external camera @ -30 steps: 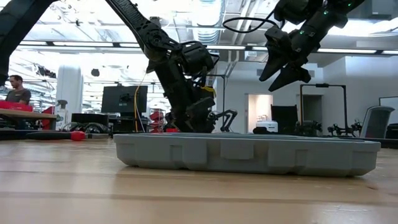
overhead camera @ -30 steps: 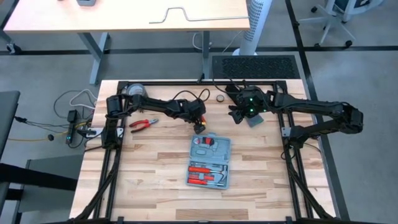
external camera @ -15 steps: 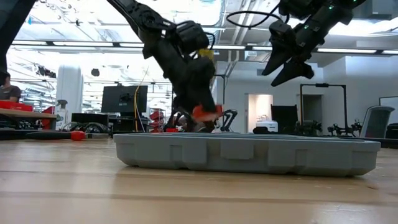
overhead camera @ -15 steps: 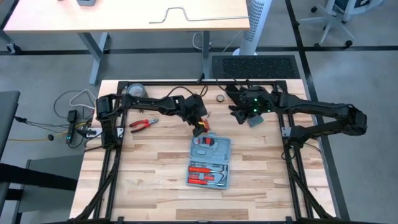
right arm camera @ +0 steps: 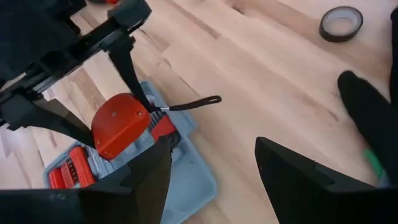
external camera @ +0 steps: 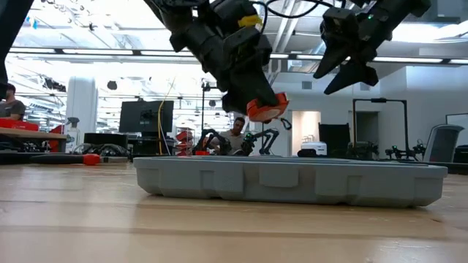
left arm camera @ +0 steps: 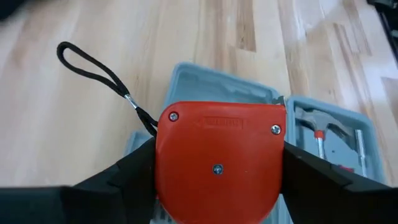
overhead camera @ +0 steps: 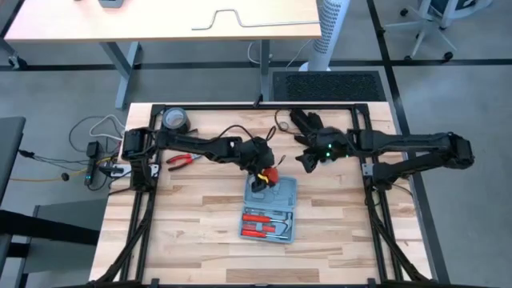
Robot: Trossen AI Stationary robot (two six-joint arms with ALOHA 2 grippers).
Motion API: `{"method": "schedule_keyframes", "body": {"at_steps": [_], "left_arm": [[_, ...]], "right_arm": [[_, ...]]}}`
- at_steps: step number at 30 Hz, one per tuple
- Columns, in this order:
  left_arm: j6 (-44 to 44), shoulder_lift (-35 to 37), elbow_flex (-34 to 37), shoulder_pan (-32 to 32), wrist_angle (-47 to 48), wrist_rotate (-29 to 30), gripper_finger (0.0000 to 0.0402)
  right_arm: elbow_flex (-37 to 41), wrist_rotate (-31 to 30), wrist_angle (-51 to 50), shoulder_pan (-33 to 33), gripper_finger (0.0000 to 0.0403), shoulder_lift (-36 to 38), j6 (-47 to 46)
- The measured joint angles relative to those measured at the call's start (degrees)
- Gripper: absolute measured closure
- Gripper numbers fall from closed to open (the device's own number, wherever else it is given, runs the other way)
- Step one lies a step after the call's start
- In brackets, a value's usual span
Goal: Prefit tool cases
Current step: Put the orange measuring tool into the gray prefit tool case
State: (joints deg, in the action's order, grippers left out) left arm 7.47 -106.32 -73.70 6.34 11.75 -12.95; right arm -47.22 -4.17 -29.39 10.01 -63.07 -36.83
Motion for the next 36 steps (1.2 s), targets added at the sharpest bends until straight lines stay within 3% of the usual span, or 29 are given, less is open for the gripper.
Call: {"method": "schedule_keyframes", "body": {"at_steps": [8, 13, 24, 29, 36], "left_arm": [[-7.8, -0.5, -1.2, -1.9, -0.7, 1.8, 0.0138], [-8.1, -0.6, -1.2, -3.1, -1.6, 1.9, 0.0138], [7.9, -0.6, -1.2, -5.8, -2.2, 2.5, 0.0138], [20.8, -0.6, -1.2, -7.4, -2.3, 10.2, 0.0138], [39.6, -0.6, -1.2, -10.9, -2.3, 29.7, 0.0138]], "right_arm": [[0.0, -13.4, -4.3, -10.2, 0.0163, 0.0, -14.6], [0.0, -18.9, -10.4, -14.9, 0.0163, 0.2, -20.6], [6.9, -21.2, -5.7, -21.4, 0.0163, 3.7, -24.1], [9.4, -21.7, -6.1, -23.1, 0.0163, 8.1, -24.8], [11.7, -24.4, -6.1, -23.0, 0.0163, 12.6, -26.8]]}}
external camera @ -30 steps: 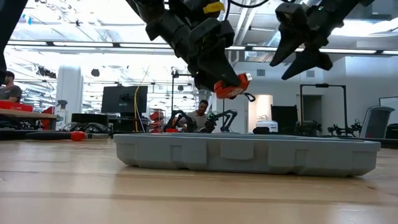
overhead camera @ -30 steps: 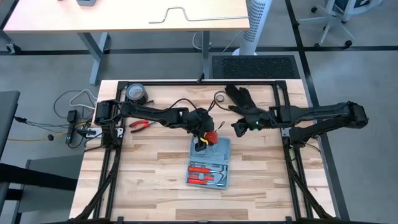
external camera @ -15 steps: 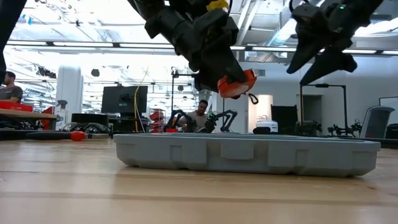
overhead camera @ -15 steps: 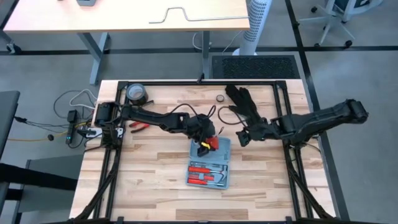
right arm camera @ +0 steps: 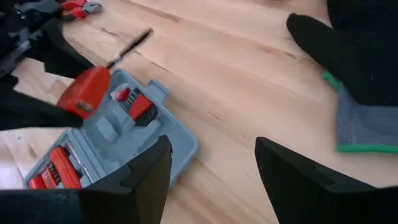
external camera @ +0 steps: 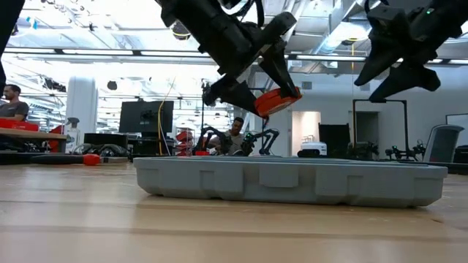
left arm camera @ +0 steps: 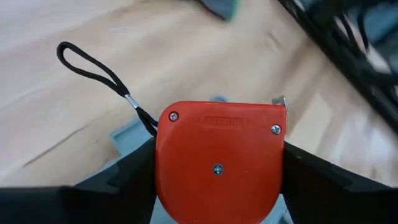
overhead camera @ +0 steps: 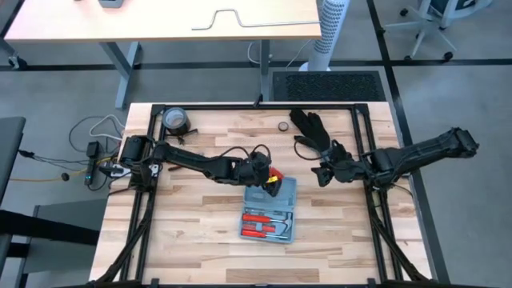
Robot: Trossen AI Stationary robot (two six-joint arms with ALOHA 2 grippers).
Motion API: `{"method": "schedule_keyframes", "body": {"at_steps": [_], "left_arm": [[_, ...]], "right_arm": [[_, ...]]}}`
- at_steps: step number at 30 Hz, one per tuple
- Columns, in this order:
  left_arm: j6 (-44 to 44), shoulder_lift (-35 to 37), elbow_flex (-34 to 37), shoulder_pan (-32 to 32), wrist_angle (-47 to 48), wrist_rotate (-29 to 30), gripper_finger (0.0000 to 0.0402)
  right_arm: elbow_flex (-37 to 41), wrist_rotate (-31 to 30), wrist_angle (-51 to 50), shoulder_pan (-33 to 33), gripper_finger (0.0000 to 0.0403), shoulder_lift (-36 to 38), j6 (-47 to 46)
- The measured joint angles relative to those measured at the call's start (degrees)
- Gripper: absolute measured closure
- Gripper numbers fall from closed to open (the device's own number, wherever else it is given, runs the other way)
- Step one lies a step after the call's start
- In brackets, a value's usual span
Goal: Prefit tool cases
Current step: Put the orange measuring tool into the gray prefit tool case
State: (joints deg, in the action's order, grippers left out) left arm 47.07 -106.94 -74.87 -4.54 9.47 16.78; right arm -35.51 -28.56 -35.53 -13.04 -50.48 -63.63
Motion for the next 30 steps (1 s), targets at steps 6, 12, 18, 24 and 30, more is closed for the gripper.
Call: {"method": "schedule_keyframes", "body": {"at_steps": [6, 12, 18, 24, 30], "left_arm": [[11.2, -0.6, 0.0, -1.0, -0.2, 6.2, 0.0138], [25.6, -4.1, -0.3, -1.2, -0.6, 5.7, 0.0138], [31.1, -6.9, -1.1, -1.9, -3.2, 3.8, 0.0138], [30.4, -6.8, -2.2, -2.1, -2.5, 4.0, 0.0138], [33.1, -7.8, -2.2, -3.6, -2.1, 4.1, 0.0138]], "right_arm": [[0.6, 0.0, 0.8, -0.1, 0.0163, -0.2, -1.4], [0.6, 0.0, 2.1, -0.1, 0.0163, -1.1, -2.4], [0.6, 0.1, 2.0, -0.5, 0.0163, -2.1, -3.0], [0.6, 0.1, 1.7, -0.9, 0.0163, -2.1, -3.0], [0.6, 0.1, 1.5, -0.9, 0.0163, -2.1, -3.0]]}}
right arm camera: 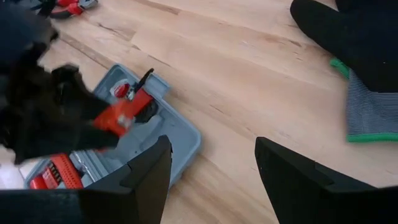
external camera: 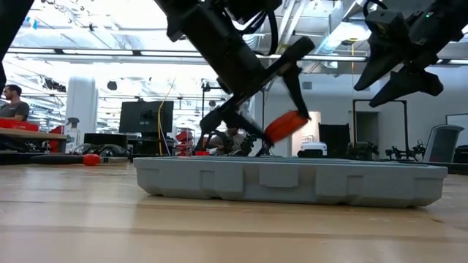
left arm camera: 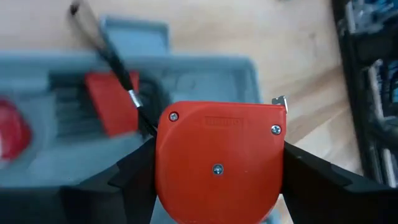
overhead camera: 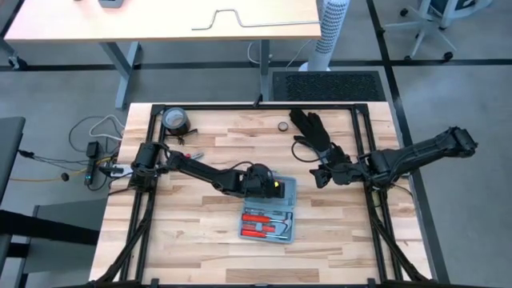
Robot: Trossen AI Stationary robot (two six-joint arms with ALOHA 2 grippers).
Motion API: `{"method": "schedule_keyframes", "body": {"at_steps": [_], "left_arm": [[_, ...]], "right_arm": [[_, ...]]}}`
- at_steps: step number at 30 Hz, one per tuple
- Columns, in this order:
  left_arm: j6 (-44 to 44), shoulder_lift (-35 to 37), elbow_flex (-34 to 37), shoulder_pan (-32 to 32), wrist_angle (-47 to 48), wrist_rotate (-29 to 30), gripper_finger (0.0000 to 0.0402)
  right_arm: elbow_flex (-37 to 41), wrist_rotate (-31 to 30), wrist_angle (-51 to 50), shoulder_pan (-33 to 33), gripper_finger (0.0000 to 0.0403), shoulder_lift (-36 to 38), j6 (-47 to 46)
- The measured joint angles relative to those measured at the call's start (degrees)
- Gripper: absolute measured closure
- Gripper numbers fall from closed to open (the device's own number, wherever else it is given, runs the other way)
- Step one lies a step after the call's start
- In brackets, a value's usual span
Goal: Prefit tool cases
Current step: Put the orange measuring tool into the gray prefit tool case
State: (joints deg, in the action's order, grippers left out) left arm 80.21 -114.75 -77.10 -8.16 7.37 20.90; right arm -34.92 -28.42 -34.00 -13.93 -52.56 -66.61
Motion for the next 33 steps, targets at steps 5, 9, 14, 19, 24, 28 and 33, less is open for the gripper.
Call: {"method": "schedule_keyframes", "body": {"at_steps": [5, 9, 14, 19, 24, 28, 33], "left_arm": [[0.8, -1.8, -0.1, -0.5, -0.6, -1.0, 0.0138], [0.1, -2.9, -0.2, -0.1, -2.9, -1.7, 0.0138], [-4.9, -2.7, -0.2, 0.6, -5.8, -1.5, 0.0055], [-5.3, -2.8, -0.2, 1.1, -5.5, -1.5, 0.0011], [-7.8, -2.8, -0.2, 1.2, -5.5, -2.7, 0.0007], [-19.6, -2.8, -1.3, 1.6, -4.5, -8.9, 0.0009], [-45.9, -2.8, -6.2, 1.5, 2.0, -13.2, 0.0018]], "right_arm": [[0.0, 0.0, -0.2, 0.0, 0.0163, -0.2, 0.3], [0.0, 0.0, -0.4, 0.0, 0.0163, -0.3, 0.5], [0.0, 0.1, -0.6, 0.0, 0.0163, -0.3, 0.6], [0.0, 0.1, -1.6, 0.1, 0.0163, -0.3, 0.6], [0.0, 0.1, -2.1, 0.1, 0.0163, -0.3, 0.7], [0.0, 0.8, -2.2, 0.0, 0.0163, -0.3, 2.5], [0.0, 1.4, -2.6, 0.0, 0.0163, -0.3, 3.7]]}}
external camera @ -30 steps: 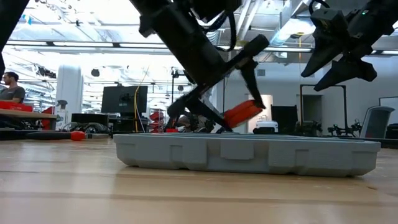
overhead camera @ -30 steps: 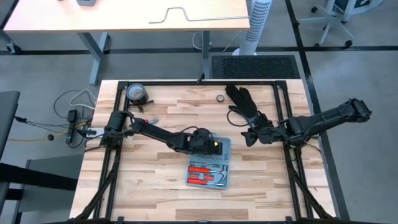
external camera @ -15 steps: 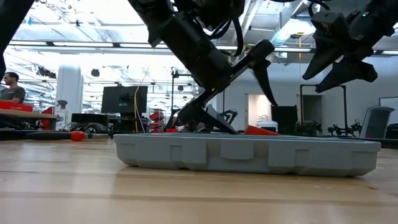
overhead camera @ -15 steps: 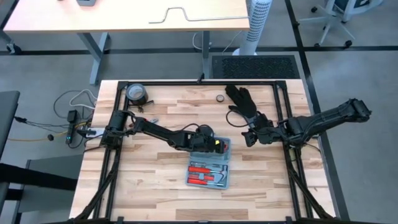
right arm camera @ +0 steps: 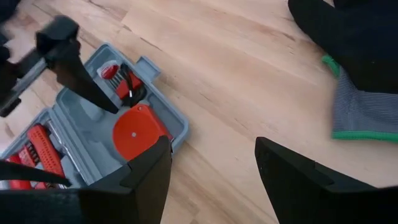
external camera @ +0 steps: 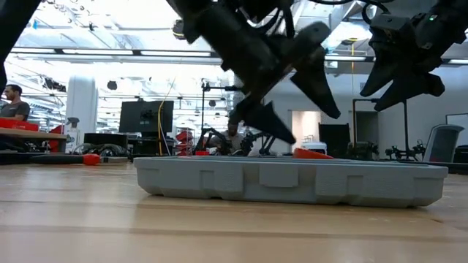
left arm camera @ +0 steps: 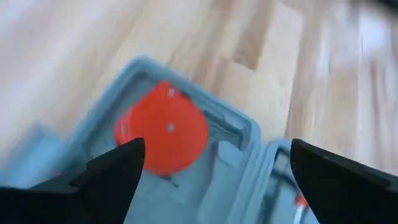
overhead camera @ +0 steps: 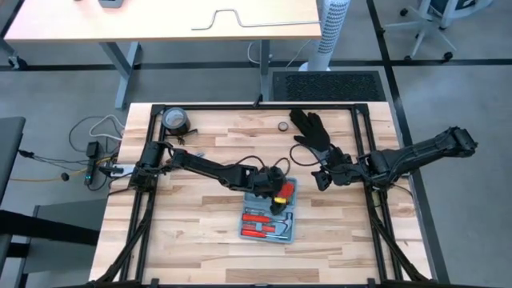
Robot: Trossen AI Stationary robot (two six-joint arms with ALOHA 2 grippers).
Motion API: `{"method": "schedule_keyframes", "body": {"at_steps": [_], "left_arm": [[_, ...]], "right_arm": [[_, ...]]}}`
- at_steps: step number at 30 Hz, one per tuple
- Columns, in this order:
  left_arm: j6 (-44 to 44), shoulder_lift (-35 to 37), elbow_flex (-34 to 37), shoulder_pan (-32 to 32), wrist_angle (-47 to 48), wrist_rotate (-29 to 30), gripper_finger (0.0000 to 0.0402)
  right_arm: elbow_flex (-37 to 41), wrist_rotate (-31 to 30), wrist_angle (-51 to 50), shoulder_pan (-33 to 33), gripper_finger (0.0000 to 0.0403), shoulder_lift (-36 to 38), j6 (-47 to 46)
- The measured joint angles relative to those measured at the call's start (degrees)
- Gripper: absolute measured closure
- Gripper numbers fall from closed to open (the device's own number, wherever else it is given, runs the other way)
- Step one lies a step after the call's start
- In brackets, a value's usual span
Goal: Prefit tool cases
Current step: Put the orange measuring tool into the gray prefit tool case
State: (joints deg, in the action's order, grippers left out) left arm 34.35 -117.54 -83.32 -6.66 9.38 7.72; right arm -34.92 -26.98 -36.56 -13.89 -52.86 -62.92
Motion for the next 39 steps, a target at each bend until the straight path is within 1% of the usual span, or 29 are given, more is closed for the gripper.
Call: {"method": "schedule_keyframes", "body": {"at_steps": [5, 7, 9, 11, 15, 19, 23, 25, 26, 29, 34, 39], "left_arm": [[-29.0, 0.1, -6.2, 0.0, 8.9, -1.0, 0.0020], [-38.4, 0.1, -7.3, 0.1, 11.7, -0.2, 0.0020], [-44.9, 0.0, -7.6, 0.3, 13.2, 0.4, 0.0020], [-48.5, -0.2, -7.7, 1.0, 13.5, -0.1, 0.0020], [-49.3, -0.8, -7.7, 3.1, 15.7, -4.1, 0.0020], [-49.1, -0.7, -7.7, 4.6, 14.9, -5.2, 0.0020], [-47.2, -1.3, -7.8, 5.6, 14.4, -11.8, 0.0020], [-48.0, -3.1, -8.6, 5.2, 14.0, -11.4, 0.0020], [-48.5, -4.3, -9.1, 4.9, 15.7, -11.4, 0.0020], [-48.5, -8.3, -13.8, 4.4, 16.9, -11.6, 0.0020], [-47.8, -14.3, -22.9, 4.4, 25.9, -6.4, 0.0032], [-48.8, -15.7, -29.4, 4.6, 30.9, -7.2, 0.0052]], "right_arm": [[0.0, 0.0, -0.7, 0.0, 0.0163, 0.0, 0.0], [0.0, 0.0, -1.0, 0.0, 0.0163, 0.0, 0.0], [0.0, 0.0, -1.0, 0.0, 0.0163, 0.0, 0.2], [0.0, 0.0, -1.0, 0.0, 0.0163, 0.0, 0.3], [0.0, 0.0, -1.1, 0.0, 0.0163, 0.0, 0.3], [0.0, 0.0, -1.1, 0.0, 0.0163, 0.0, 0.4], [0.0, 0.0, -1.1, 0.0, 0.0163, 0.0, 0.4], [0.0, 0.0, -1.2, 0.0, 0.0163, 0.0, 0.4], [0.0, 0.0, -1.3, 0.1, 0.0163, 0.0, 0.4], [0.0, 0.0, -1.5, 0.2, 0.0163, 0.0, 0.0], [0.0, 0.0, -1.8, 0.5, 0.0163, 0.0, -1.1], [0.0, 0.0, -1.9, 0.5, 0.0163, 0.0, -1.2]]}}
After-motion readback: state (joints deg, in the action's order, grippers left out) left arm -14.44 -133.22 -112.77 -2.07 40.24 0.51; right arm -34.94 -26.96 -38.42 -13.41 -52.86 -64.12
